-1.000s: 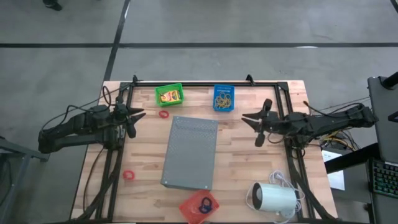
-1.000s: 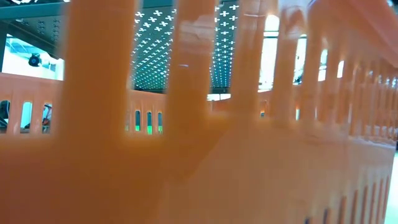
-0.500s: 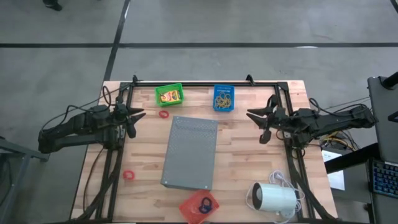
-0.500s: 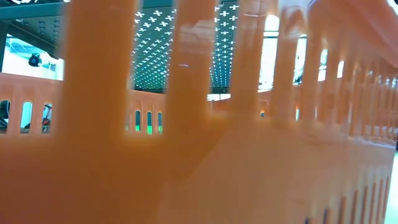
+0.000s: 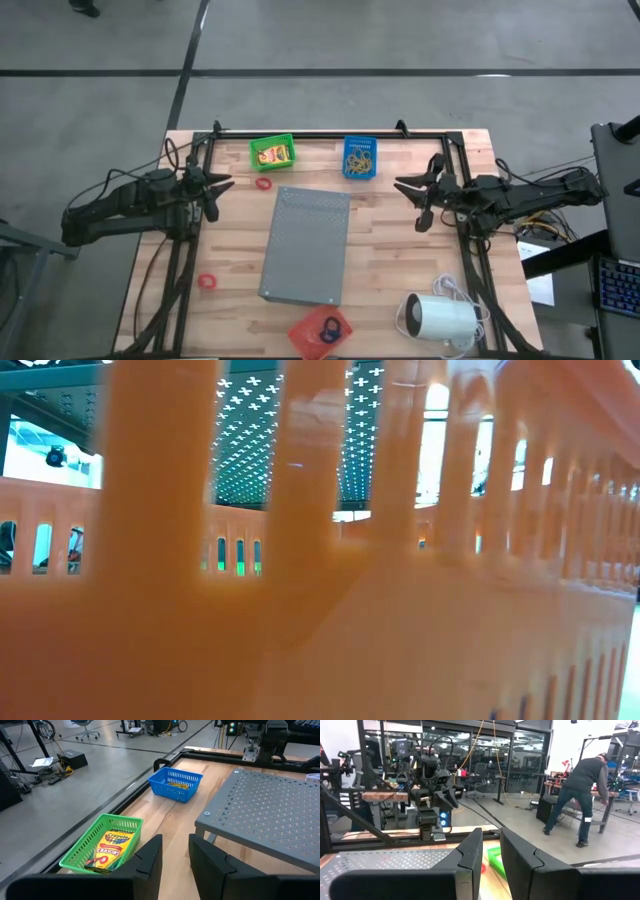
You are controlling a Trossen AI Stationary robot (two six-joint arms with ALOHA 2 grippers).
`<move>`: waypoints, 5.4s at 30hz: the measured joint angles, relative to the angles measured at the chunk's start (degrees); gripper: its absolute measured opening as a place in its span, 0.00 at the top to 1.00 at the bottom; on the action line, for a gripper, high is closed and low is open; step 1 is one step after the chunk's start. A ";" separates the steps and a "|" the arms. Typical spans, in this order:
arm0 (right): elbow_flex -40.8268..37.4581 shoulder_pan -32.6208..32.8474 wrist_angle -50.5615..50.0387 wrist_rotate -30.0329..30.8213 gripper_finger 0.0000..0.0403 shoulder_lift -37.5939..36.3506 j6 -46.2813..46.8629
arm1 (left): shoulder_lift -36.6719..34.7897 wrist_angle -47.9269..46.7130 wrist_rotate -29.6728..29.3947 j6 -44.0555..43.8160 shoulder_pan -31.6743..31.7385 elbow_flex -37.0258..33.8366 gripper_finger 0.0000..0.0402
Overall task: Pick & Place Office Desk Supplies
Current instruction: Put the top orange spring keychain into the orange basket
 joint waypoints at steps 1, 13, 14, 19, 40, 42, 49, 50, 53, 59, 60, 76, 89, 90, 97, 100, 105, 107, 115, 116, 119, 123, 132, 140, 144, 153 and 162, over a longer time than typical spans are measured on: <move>-0.02 0.00 -0.10 0.00 0.84 0.04 0.02 | 0.00 0.00 0.01 -0.02 0.00 0.00 0.76; -0.02 0.00 -0.05 0.16 0.84 1.04 0.00 | 4.98 8.57 3.01 -11.01 -0.04 2.48 0.76; -0.02 0.00 -0.18 0.15 0.84 1.07 0.00 | 7.17 7.12 2.93 -11.03 0.08 4.07 0.76; -0.02 0.00 -0.16 0.13 0.84 1.53 0.00 | 22.17 -4.56 2.04 -12.39 1.45 12.90 0.76; -0.02 -0.02 -0.24 -0.02 0.84 1.92 0.00 | 52.18 -8.67 19.10 4.69 23.86 18.86 0.75; -0.02 -0.02 -0.23 -0.02 0.84 1.92 0.00 | 54.75 -8.25 21.51 6.97 25.84 18.84 0.75; -0.02 0.00 -0.23 -0.02 0.84 1.92 0.00 | 64.50 -4.40 22.99 8.46 26.56 18.78 0.66; -0.02 -0.01 -0.23 -0.02 0.84 1.92 0.00 | 65.49 -3.85 23.32 8.98 26.59 18.78 0.63; -0.02 -0.01 -0.23 -0.01 0.84 1.92 0.00 | 67.96 -2.84 23.65 12.07 27.22 18.78 0.53; -0.02 -0.02 -0.23 0.00 0.84 1.92 0.00 | 71.96 -1.65 22.04 18.36 27.30 18.78 0.39; -0.02 0.00 -0.23 0.00 0.84 1.92 0.00 | 72.49 -1.15 22.02 19.10 27.32 18.78 0.38; -0.02 0.00 -0.23 0.02 0.84 1.92 0.00 | 77.52 5.62 21.40 21.10 27.12 15.67 0.40; -0.02 -0.02 -0.22 0.05 0.84 1.90 0.00 | 77.11 10.70 20.44 19.76 27.08 12.19 0.49; -0.02 -0.02 -0.23 0.05 0.84 1.90 0.00 | 77.11 10.84 20.39 19.76 27.09 12.17 0.51; -0.02 -0.02 -0.23 0.05 0.84 1.90 0.00 | 77.17 12.22 19.82 19.47 27.08 12.13 0.71; -0.02 -0.02 -0.23 0.05 0.84 1.90 0.00 | 77.21 12.41 19.44 18.85 27.10 12.13 0.80; -0.02 -0.02 -0.23 0.05 0.84 1.90 0.00 | 77.22 12.65 19.11 18.21 27.10 12.13 0.91; -0.02 -0.02 -0.23 0.05 0.84 1.90 0.00 | 77.22 12.83 19.01 18.21 27.10 12.13 0.93; -0.02 -0.02 -0.23 0.05 0.84 1.90 0.00 | 76.92 12.77 19.05 17.56 27.12 12.13 0.95; -0.02 -0.02 -0.21 0.05 0.84 1.90 0.00 | 76.66 12.54 19.02 17.41 27.14 12.11 0.95; -0.04 -0.02 -0.23 0.05 0.84 1.90 0.00 | 74.78 11.45 19.07 16.32 27.10 12.04 0.96; -0.03 -0.02 -0.21 0.05 0.84 1.90 0.00 | 70.58 8.98 19.57 14.82 26.50 12.04 0.96; -0.02 -0.02 -0.22 0.05 0.84 1.90 0.00 | 56.81 7.43 19.90 9.80 21.06 12.04 0.96; -0.02 -0.02 -0.22 0.05 0.84 1.90 0.00 | 44.08 17.38 19.58 6.00 9.47 9.70 0.96; -0.02 -0.02 -0.23 0.04 0.84 1.90 0.00 | 39.31 25.16 19.02 4.43 3.55 6.45 0.96; -0.02 0.00 -0.21 0.02 0.84 1.90 0.00 | 35.00 51.87 18.81 -1.19 -5.55 -4.03 0.96; -0.02 -0.01 -0.23 0.05 0.84 1.90 0.00 | 38.34 67.46 20.57 -1.45 -14.64 -9.40 0.96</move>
